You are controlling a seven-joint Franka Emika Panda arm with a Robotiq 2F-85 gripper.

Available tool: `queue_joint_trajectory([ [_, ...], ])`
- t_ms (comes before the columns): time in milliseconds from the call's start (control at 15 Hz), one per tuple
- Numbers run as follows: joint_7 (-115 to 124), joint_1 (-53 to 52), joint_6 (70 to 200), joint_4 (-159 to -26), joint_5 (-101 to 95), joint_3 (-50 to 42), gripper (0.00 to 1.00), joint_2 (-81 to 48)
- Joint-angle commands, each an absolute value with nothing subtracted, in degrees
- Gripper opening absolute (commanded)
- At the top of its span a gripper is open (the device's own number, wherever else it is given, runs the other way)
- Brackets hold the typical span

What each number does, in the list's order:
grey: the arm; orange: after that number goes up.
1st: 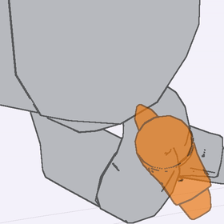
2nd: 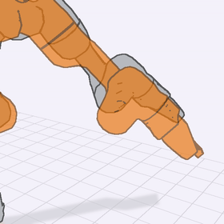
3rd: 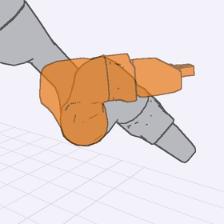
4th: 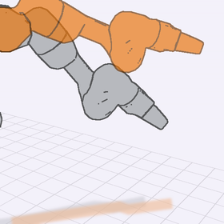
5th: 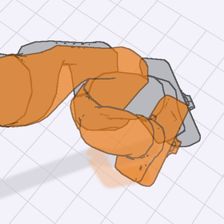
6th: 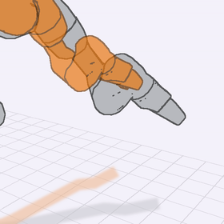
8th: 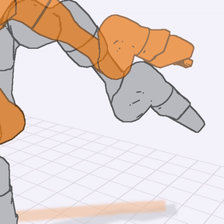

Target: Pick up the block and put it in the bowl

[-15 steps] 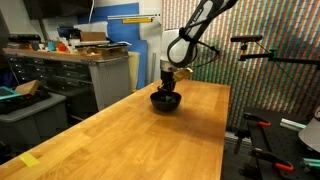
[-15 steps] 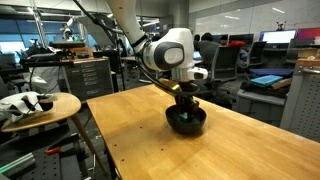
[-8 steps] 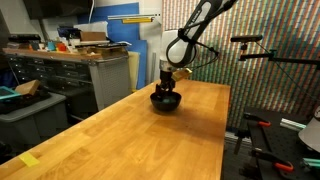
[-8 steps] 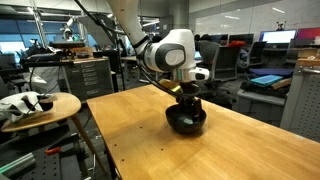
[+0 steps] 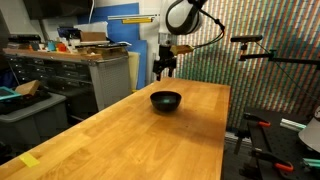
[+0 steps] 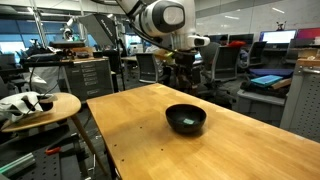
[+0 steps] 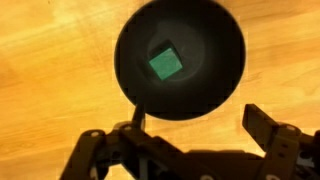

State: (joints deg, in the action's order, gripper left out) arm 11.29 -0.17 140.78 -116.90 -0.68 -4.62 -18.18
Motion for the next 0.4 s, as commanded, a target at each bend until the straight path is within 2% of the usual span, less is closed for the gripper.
queue_joint_trajectory([
  [0,11.97,-0.05,138.15,-116.88,-0.78,-4.23,1.0,-16.14],
  [333,12.68,-0.21,136.19,-118.11,-0.8,-4.05,1.0,-13.65],
])
